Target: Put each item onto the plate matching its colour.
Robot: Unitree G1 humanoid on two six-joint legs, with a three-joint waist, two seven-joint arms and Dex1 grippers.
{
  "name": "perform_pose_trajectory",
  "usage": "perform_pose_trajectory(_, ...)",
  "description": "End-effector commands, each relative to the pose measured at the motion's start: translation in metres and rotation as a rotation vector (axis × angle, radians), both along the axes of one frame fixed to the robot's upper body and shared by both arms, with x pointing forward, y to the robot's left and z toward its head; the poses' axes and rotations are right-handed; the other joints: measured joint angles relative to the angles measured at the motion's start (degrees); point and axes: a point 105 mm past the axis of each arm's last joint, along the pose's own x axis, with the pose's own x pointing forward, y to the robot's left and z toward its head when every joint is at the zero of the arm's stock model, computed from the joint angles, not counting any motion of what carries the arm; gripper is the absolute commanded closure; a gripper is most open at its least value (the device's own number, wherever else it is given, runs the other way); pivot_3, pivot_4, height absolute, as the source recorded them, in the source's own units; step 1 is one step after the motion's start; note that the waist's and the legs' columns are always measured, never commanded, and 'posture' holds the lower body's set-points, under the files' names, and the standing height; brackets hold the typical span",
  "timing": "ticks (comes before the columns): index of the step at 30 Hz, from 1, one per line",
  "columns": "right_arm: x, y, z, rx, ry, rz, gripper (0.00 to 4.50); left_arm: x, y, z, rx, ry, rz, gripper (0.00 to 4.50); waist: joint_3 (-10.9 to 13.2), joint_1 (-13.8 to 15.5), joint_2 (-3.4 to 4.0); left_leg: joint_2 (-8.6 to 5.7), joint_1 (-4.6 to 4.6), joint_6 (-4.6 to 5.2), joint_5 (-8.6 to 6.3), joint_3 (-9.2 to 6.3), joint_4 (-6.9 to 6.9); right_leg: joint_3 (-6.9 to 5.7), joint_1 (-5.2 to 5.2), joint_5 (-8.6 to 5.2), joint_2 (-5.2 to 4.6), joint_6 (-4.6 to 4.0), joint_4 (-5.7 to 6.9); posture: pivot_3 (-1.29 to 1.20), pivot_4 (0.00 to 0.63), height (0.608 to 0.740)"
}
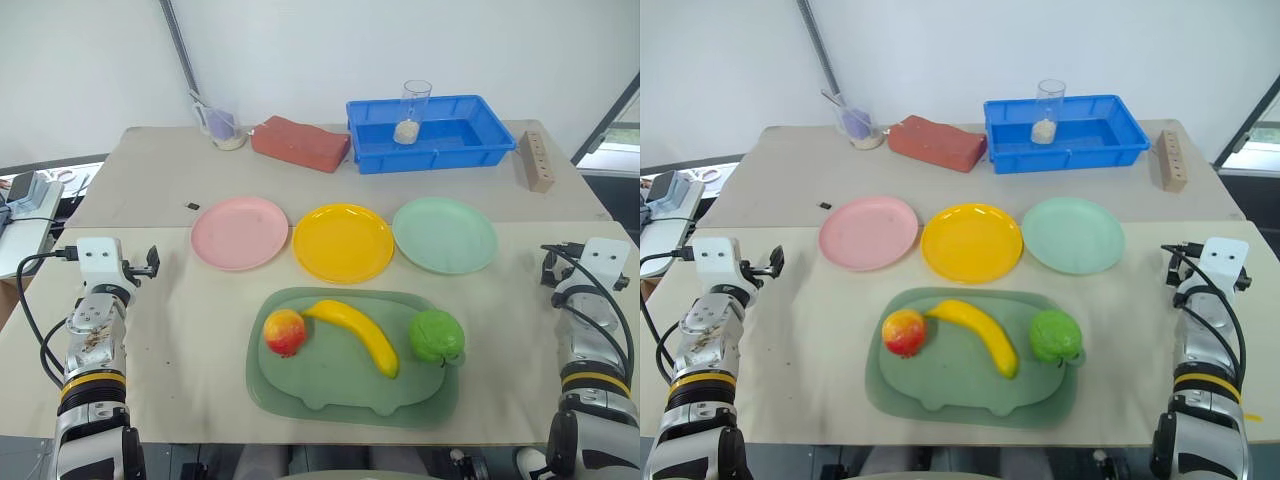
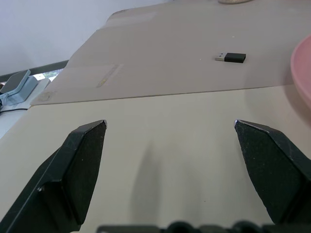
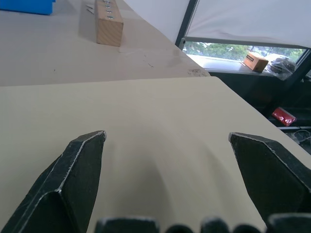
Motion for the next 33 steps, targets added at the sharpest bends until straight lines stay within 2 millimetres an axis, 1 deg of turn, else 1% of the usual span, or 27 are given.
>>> perform_pose_trajectory(1, -0.003, -0.006, 0.015, -0.011, -0.048, -0.022, 0.01, 0.003, 0.006, 0.019, 0.021, -0.055, 0.008, 0.0, 0.0, 0.0, 0.0, 0.0, 0.0, 0.0, 0.0, 0.0, 0.0, 0.0, 0.0, 0.0, 0.0, 0.0, 0.0, 0.0, 0.15, 0.74)
perform_pose_trajectory(4, -0.004, -0.008, 0.016, -0.016, -0.045, -0.025, 0.01, 0.003, 0.008, 0.022, 0.022, -0.06, -0.005, 0.0, 0.0, 0.0, 0.0, 0.0, 0.0, 0.0, 0.0, 0.0, 0.0, 0.0, 0.0, 0.0, 0.0, 0.0, 0.0, 0.0, 0.15, 0.74)
perform_pose_trajectory(7, -0.003, -0.006, 0.018, -0.03, -0.033, 0.005, 0.01, 0.004, 0.0, 0.029, 0.008, -0.076, -0.084, 0.0, 0.0, 0.0, 0.02, 0.0, -0.01, 0.0, 0.0, 0.0, 0.0, 0.0, -0.01, 0.0, 0.0, 0.0, 0.0, 0.0, 0.15, 0.74)
perform_pose_trajectory(9, 0.003, 0.0, 0.024, -0.051, -0.021, 0.075, 0.01, 0.004, -0.012, 0.043, 0.004, -0.099, -0.211, 0.0, 0.0, 0.0, 0.02, 0.0, -0.01, -0.01, 0.0, 0.01, 0.0, 0.0, -0.01, -0.01, -0.01, -0.02, 0.0, 0.0, 0.15, 0.74)
perform_pose_trajectory(12, 0.013, 0.018, 0.045, -0.107, -0.004, 0.261, 0.01, 0.001, -0.038, 0.064, 0.028, -0.083, -0.453, 0.0, -0.1, -0.1, 0.11, 0.01, -0.1, -0.01, 0.0, 0.02, 0.0, 0.0, -0.1, -0.05, 0.0, -0.15, 0.03, 0.0, 0.15, 0.74)
perform_pose_trajectory(13, 0.014, 0.022, 0.05, -0.117, 0.001, 0.3, 0.01, 0.0, -0.044, 0.068, 0.028, -0.076, -0.499, 0.0, -0.1, -0.1, 0.16, 0.01, -0.11, -0.01, 0.0, 0.02, -0.01, 0.0, -0.11, -0.05, 0.0, -0.15, 0.02, 0.0, 0.15, 0.74)
perform_pose_trajectory(15, 0.019, 0.038, 0.066, -0.136, 0.006, 0.439, 0.01, -0.005, -0.068, 0.081, 0.073, -0.049, -0.668, 0.0, -0.1, -0.1, 0.17, 0.02, -0.07, -0.01, -0.01, 0.03, 0.0, 0.0, -0.08, -0.15, -0.01, -0.33, 0.01, 0.0, 0.15, 0.74)
perform_pose_trajectory(16, 0.02, 0.049, 0.075, -0.143, 0.005, 0.521, 0.01, -0.009, -0.083, 0.086, 0.099, -0.029, -0.76, 0.0, -0.1, -0.1, 0.2, 0.02, -0.08, -0.01, -0.01, 0.04, 0.0, 0.0, -0.07, -0.18, -0.01, -0.38, -0.01, 0.0, 0.15, 0.74)
perform_pose_trajectory(17, 0.021, 0.056, 0.081, -0.147, 0.006, 0.577, 0.01, -0.012, -0.092, 0.088, 0.115, -0.013, -0.82, 0.0, -0.1, -0.1, 0.22, 0.03, -0.07, -0.01, -0.01, 0.04, 0.0, 0.0, -0.07, -0.19, -0.01, -0.39, 0.0, 0.0, 0.15, 0.74)
perform_pose_trajectory(18, 0.021, 0.072, 0.088, -0.135, 0.002, 0.675, 0.01, -0.017, -0.105, 0.091, 0.132, 0.006, -0.901, 0.0, -0.1, -0.1, 0.22, 0.04, -0.09, -0.01, -0.01, 0.05, 0.0, 0.0, -0.08, -0.19, 0.0, -0.39, 0.01, 0.0, 0.15, 0.74)
perform_pose_trajectory(19, 0.019, 0.093, 0.095, -0.127, -0.001, 0.803, 0.01, -0.024, -0.119, 0.093, 0.152, 0.032, -0.997, 0.0, -0.1, -0.1, 0.22, 0.05, -0.08, -0.01, -0.01, 0.05, 0.0, 0.0, -0.08, -0.19, 0.0, -0.39, 0.01, 0.0, 0.15, 0.74)
perform_pose_trajectory(20, 0.016, 0.108, 0.099, -0.121, 0.0, 0.89, 0.01, -0.029, -0.128, 0.094, 0.163, 0.051, -1.058, 0.0, -0.1, -0.2, 0.22, 0.05, -0.08, -0.01, -0.01, 0.05, 0.01, 0.01, -0.08, -0.19, 0.0, -0.4, 0.03, 0.0, 0.15, 0.74)
perform_pose_trajectory(22, 0.0, 0.152, 0.109, -0.094, 0.003, 1.138, 0.01, -0.047, -0.152, 0.09, 0.226, 0.107, -1.235, 0.0, -0.1, -0.2, 0.25, 0.1, -0.14, -0.01, -0.01, 0.07, 0.0, 0.01, -0.1, -0.19, 0.03, -0.4, 0.05, 0.0, 0.15, 0.74)
perform_pose_trajectory(23, -0.006, 0.164, 0.111, -0.082, 0.008, 1.209, 0.01, -0.053, -0.157, 0.088, 0.244, 0.124, -1.283, 0.0, -0.1, -0.2, 0.26, 0.14, -0.18, -0.01, -0.01, 0.07, -0.01, 0.01, -0.1, -0.2, 0.05, -0.41, 0.04, 0.0, 0.15, 0.74)
perform_pose_trajectory(25, -0.032, 0.201, 0.108, -0.091, 0.072, 1.431, 0.01, -0.069, -0.172, 0.079, 0.276, 0.172, -1.414, 0.0, -0.1, 0.0, 0.29, 0.19, -0.14, 0.0, -0.02, 0.11, 0.0, 0.01, -0.12, -0.25, 0.07, -0.49, 0.0, 0.0, 0.15, 0.74)
perform_pose_trajectory(27, -0.054, 0.229, 0.103, -0.126, 0.134, 1.592, 0.01, -0.082, -0.18, 0.072, 0.298, 0.208, -1.515, 0.0, -0.1, 0.1, 0.31, 0.26, -0.18, 0.01, -0.03, 0.27, -0.01, 0.0, -0.18, -0.31, 0.03, -0.54, -0.02, 0.0, 0.15, 0.74)
perform_pose_trajectory(30, -0.079, 0.255, 0.102, -0.123, 0.183, 1.74, 0.01, -0.093, -0.186, 0.066, 0.311, 0.23, -1.611, 0.0, 0.0, 0.4, 0.26, 0.69, -0.26, -0.04, -0.07, 1.01, 0.02, -0.04, -0.24, -0.34, 0.0, -0.6, -0.08, 0.0, 0.15, 0.74)
perform_pose_trajectory(33, -0.098, 0.272, 0.098, -0.131, 0.228, 1.852, 0.01, -0.097, -0.195, 0.061, 0.302, 0.237, -1.655, 0.0, 0.0, 0.7, 0.26, 0.8, -0.51, -0.08, -0.1, 1.31, 0.02, -0.04, -0.56, -0.34, -0.11, -0.65, -0.11, 0.0, 0.15, 0.74)
